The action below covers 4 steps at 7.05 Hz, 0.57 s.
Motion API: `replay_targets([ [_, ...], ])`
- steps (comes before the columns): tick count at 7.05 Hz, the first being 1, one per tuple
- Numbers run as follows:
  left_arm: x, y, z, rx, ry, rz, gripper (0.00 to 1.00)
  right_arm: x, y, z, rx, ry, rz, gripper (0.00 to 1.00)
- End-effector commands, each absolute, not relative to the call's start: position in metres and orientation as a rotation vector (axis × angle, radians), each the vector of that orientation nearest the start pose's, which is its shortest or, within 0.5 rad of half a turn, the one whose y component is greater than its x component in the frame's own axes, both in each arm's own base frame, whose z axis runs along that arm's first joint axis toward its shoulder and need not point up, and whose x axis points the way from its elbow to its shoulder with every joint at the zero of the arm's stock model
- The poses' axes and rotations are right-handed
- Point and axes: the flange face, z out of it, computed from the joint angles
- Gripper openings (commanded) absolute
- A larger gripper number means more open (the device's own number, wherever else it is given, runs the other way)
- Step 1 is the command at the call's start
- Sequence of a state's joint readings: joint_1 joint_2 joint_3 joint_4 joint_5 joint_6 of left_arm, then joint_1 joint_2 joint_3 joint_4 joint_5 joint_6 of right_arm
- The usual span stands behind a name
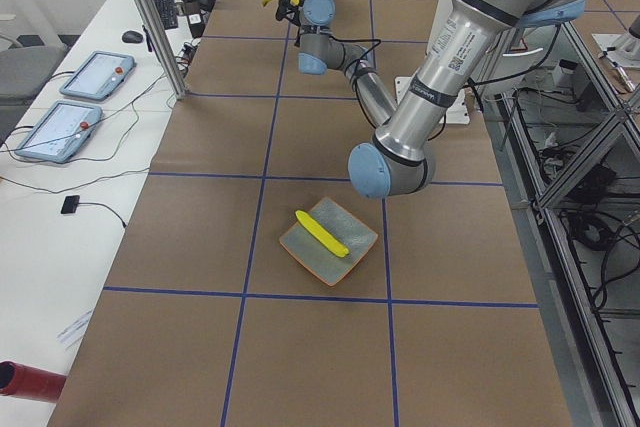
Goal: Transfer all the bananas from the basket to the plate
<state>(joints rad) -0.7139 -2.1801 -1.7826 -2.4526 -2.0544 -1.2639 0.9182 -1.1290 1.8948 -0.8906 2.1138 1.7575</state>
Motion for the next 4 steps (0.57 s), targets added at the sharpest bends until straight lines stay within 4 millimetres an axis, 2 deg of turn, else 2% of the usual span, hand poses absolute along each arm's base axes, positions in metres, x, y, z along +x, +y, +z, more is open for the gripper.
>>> replay_targets([
  [1, 0.392, -0.437, 0.110, 0.482, 1.630, 0.127, 0.99, -0.335, -0.461, 0.151, 0.103, -1.457, 0.512, 0.00],
  [2, 0.395, -0.431, 0.108, 0.477, 1.637, 0.137, 0.99, -0.348, -0.448, 0.138, 0.111, -1.462, 0.506, 0.00],
  [4, 0.396, -0.431, 0.109, 0.474, 1.636, 0.137, 0.99, -0.352, -0.441, 0.132, 0.110, -1.474, 0.492, 0.00],
])
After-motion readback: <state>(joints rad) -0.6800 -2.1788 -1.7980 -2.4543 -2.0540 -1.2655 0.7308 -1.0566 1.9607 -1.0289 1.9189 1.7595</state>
